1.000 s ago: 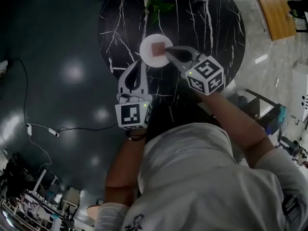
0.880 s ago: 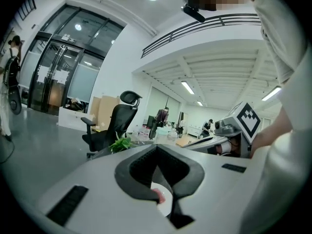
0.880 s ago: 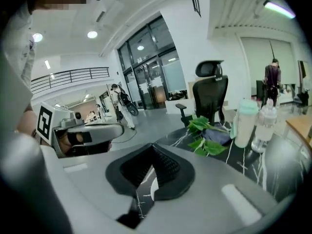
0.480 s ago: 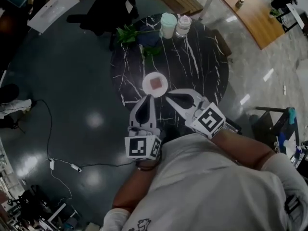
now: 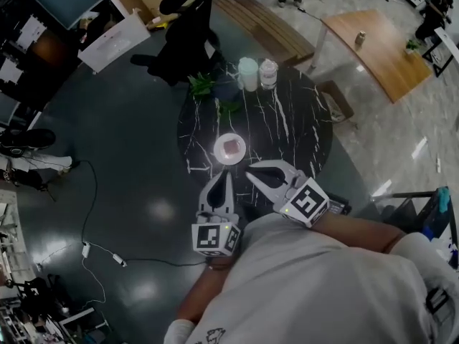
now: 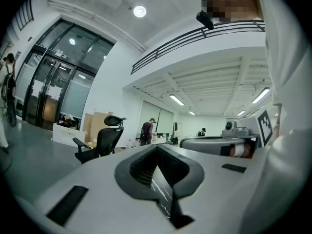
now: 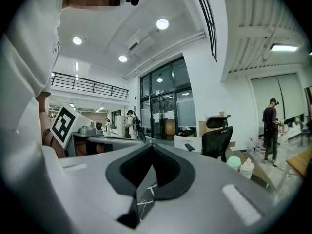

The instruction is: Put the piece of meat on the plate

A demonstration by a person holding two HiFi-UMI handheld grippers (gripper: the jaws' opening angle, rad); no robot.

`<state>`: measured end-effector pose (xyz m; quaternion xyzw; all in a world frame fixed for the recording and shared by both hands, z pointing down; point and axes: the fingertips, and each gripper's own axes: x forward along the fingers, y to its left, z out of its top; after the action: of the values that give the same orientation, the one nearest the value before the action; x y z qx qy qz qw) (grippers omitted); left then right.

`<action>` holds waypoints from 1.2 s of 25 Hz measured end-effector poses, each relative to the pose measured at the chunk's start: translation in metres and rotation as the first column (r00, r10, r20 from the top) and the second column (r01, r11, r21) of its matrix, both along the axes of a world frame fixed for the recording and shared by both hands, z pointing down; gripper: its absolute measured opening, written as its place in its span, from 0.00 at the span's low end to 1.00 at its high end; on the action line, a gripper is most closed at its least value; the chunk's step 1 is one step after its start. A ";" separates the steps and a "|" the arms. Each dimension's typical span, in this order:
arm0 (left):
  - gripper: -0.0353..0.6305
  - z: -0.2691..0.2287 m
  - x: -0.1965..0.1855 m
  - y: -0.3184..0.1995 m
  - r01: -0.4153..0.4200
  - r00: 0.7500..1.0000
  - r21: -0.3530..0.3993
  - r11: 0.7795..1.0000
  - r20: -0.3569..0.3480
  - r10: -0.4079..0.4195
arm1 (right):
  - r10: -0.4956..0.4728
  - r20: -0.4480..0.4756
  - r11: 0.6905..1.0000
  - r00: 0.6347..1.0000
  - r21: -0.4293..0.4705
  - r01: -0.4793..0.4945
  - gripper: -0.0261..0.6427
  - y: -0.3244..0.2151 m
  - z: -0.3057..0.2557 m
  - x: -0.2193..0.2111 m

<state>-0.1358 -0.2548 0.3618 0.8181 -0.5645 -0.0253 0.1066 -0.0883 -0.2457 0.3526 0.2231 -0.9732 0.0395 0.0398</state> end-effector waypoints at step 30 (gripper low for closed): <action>0.06 -0.006 0.087 0.217 0.144 0.989 0.040 0.989 0.015 -0.145 | -0.167 0.047 0.984 0.985 -0.060 0.169 0.04 0.228 0.018 0.082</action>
<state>-0.0491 -0.0382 0.3556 0.7773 -0.6225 -0.0366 0.0835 -0.0062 -0.0174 0.3708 0.1379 -0.9874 0.0715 0.0298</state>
